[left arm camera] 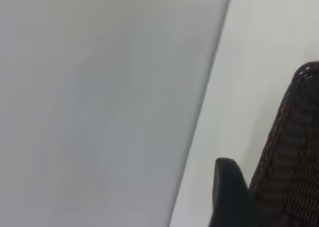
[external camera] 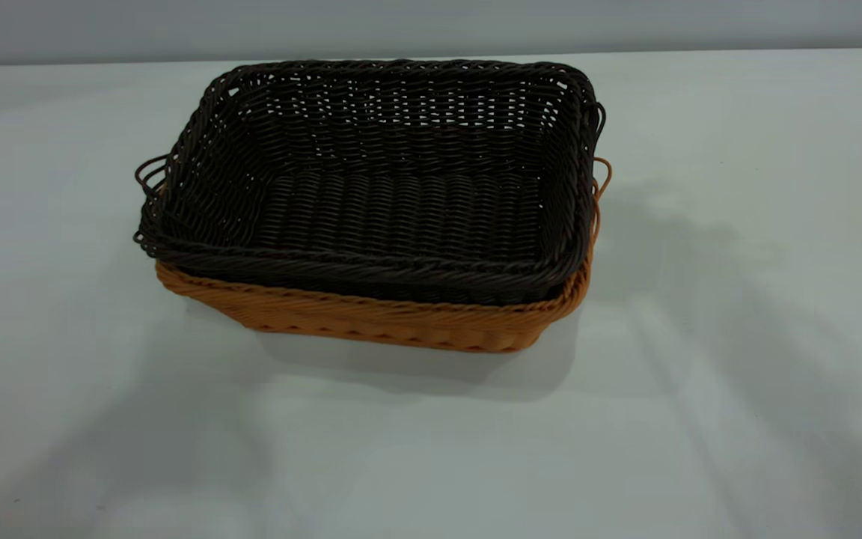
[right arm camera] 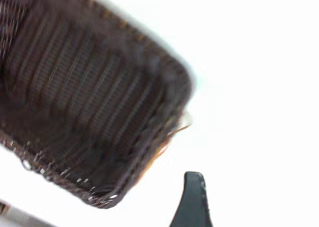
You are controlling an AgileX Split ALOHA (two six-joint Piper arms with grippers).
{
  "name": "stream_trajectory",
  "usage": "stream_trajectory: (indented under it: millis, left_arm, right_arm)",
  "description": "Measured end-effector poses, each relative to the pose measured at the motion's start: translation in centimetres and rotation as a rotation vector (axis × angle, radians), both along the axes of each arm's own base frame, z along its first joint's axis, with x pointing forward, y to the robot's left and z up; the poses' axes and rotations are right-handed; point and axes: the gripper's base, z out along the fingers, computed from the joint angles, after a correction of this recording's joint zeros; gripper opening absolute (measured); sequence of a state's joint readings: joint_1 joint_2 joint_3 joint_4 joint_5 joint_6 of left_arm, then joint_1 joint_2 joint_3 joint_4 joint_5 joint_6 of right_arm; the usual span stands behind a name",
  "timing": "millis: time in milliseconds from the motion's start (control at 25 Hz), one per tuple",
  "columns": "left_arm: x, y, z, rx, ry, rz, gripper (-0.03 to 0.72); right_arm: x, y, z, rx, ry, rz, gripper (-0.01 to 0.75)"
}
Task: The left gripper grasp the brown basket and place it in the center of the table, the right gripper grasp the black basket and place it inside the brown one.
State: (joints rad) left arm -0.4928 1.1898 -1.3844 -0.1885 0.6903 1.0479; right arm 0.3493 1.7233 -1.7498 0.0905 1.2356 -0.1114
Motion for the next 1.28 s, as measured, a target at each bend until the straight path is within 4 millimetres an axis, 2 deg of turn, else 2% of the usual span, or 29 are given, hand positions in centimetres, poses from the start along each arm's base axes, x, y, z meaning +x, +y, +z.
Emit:
stream_trajectory:
  millis: [160, 280, 360, 480, 640, 960, 1040, 1160, 1280]
  left_arm:
    - [-1.9, 2.4, 0.8, 0.039, 0.018, 0.141, 0.368]
    - [-3.1, 4.4, 1.1, 0.039, 0.066, 0.309, 0.368]
    - [-3.7, 5.5, 1.1, 0.019, 0.106, 0.429, 0.368]
    - [-4.4, 6.5, 0.8, -0.009, 0.191, 0.576, 0.368]
    - [-4.7, 7.0, -0.8, 0.035, 0.31, 0.672, 0.368]
    - [-4.8, 6.3, -5.7, 0.073, 0.499, 0.687, 0.368]
    - [-5.0, 5.8, -7.1, 0.055, 0.584, 0.679, 0.368]
    - [-5.5, 5.2, -9.2, 0.052, 0.694, 0.663, 0.368]
    - [-6.1, 4.9, -11.3, 0.066, 0.796, 0.653, 0.368]
  right_arm:
    - [-4.6, -2.1, 6.0, 0.034, -0.16, -0.036, 0.541]
    - [-8.5, -3.5, 8.9, 0.068, -0.244, -0.042, 0.541]
    - [-10.7, -4.3, 9.7, 0.08, -0.273, -0.043, 0.541]
    - [-13.9, -5.4, 9.1, 0.082, -0.27, -0.044, 0.541]
    - [-17.4, -6.8, 5.6, 0.047, -0.198, -0.045, 0.541]
    - [-24.4, -9.4, -4.6, -0.03, -0.016, -0.06, 0.541]
    - [-25.9, -10.0, -6.6, -0.019, -0.027, -0.075, 0.541]
    - [-27.3, -10.5, -9.4, 0.02, -0.083, -0.105, 0.541]
    - [-28.4, -10.9, -11.0, 0.038, -0.105, -0.127, 0.541]
